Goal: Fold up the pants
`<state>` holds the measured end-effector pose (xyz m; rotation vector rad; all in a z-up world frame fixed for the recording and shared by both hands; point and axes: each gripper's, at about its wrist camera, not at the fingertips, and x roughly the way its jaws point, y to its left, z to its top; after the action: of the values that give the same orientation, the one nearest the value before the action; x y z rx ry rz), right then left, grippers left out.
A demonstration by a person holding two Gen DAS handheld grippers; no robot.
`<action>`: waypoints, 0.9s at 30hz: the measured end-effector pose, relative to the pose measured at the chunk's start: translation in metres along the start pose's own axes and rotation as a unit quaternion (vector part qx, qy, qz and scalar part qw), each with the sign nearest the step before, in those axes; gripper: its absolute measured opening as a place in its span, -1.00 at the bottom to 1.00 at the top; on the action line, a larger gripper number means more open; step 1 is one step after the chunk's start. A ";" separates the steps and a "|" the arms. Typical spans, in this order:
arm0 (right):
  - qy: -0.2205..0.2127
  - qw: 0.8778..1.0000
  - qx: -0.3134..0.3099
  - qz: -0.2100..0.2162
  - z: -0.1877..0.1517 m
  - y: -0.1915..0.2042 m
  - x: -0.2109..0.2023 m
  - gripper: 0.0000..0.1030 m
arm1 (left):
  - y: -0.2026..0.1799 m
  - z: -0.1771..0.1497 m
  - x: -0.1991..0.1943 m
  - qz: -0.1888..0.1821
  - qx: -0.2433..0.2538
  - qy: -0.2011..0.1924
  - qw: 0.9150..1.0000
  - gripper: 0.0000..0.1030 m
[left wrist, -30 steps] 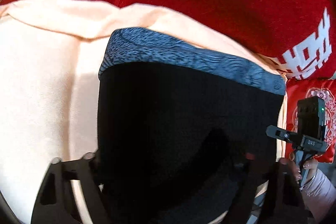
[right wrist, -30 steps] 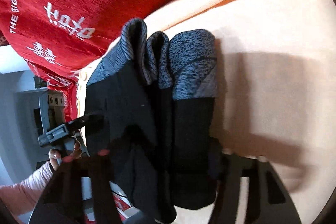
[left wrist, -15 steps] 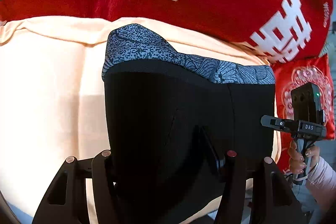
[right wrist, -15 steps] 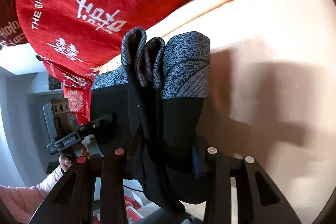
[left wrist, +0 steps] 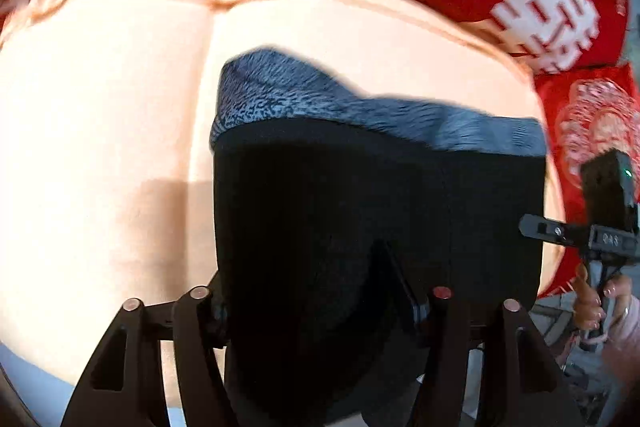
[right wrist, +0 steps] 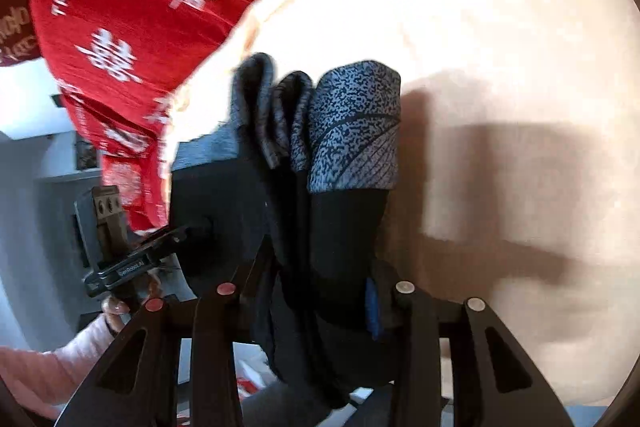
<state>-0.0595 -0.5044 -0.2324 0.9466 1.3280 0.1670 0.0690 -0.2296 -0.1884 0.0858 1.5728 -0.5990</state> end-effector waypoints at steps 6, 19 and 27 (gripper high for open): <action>-0.016 0.999 0.033 0.015 -0.002 -0.021 0.005 0.11 | 0.016 -0.001 0.007 0.012 -0.035 -0.028 0.999 0.98; -0.052 0.993 0.061 -0.085 -0.025 -0.001 -0.022 0.48 | -0.021 0.002 -0.001 0.104 0.015 -0.034 0.994 0.98; -0.071 0.975 0.064 -0.200 -0.056 0.010 -0.046 0.57 | -0.041 -0.015 -0.023 0.162 0.055 -0.033 0.985 0.98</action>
<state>-0.1176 -0.4983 -0.1880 0.7630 1.3796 -0.2930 0.0417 -0.2518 -0.1543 0.3938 1.4232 -0.4267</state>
